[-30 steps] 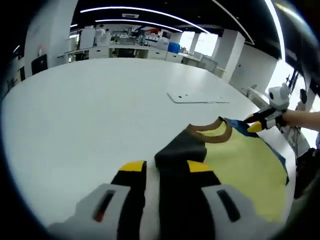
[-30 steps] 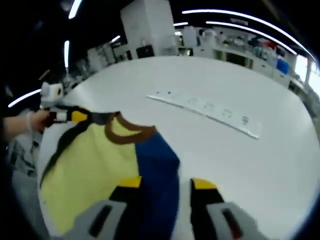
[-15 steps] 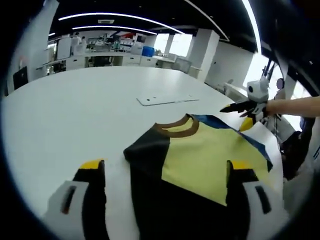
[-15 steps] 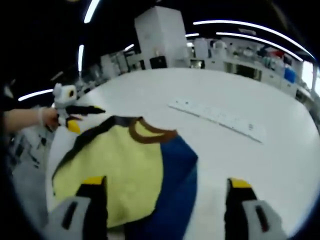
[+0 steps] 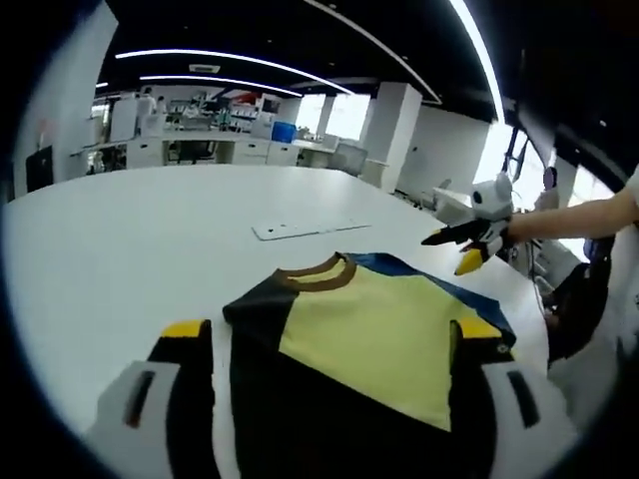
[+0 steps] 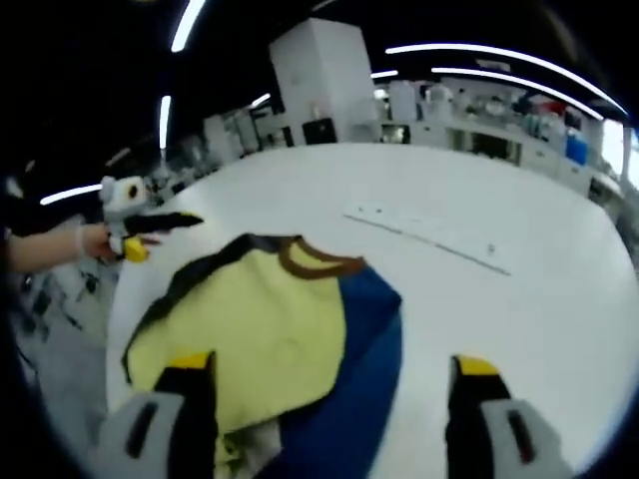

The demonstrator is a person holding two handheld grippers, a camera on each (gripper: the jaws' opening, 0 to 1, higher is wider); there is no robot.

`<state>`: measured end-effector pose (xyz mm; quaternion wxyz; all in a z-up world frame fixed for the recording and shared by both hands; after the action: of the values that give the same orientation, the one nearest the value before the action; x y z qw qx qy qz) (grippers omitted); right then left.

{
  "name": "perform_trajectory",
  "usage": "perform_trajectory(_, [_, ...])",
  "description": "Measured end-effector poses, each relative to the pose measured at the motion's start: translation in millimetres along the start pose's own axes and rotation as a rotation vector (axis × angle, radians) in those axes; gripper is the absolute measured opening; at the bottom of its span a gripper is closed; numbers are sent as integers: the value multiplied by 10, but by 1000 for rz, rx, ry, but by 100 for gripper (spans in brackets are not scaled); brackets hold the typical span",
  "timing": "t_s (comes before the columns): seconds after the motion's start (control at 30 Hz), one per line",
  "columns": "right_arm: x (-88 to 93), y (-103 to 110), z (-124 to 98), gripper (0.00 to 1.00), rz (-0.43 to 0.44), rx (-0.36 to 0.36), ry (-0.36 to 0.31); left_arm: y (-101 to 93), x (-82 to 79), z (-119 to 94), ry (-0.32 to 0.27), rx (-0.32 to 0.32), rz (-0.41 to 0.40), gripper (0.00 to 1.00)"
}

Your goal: Fold the garment on the visible template until the final outline fits inside the template.

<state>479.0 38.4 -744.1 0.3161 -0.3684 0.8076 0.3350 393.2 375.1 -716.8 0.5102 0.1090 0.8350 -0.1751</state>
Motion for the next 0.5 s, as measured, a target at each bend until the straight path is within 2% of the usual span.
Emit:
perform_trajectory(0.1, [29, 48, -123, 93, 4, 8, -13, -33, -36, -117, -47, -4, -40, 91])
perform_trajectory(0.23, [92, 181, -319, 93, 9, 18, -42, -148, -52, -324, -84, -5, -47, 92])
perform_trajectory(0.3, [133, 235, -394, 90, 10, 21, -43, -141, -38, -388, -83, -3, -42, 91])
perform_trajectory(0.4, [250, 296, -523, 90, -42, 50, -4, -133, -15, -522, -80, -6, -56, 91])
perform_trajectory(0.5, [343, 446, -666, 89, -36, 52, -14, -192, -9, -657, -84, -11, -42, 91])
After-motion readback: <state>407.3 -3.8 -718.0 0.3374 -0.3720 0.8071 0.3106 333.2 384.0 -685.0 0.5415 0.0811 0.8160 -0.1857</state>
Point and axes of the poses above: the point that each gripper's makers call its tool centre point, and the gripper's own axes: z roughly forward along the fingers, y roughly to its left, x roughly out of its underside, the point moved 6 cm from there along -z, roughly backward along the fingers, and after that the axes turned 10 degrees about -x, right-handed, at the moved point
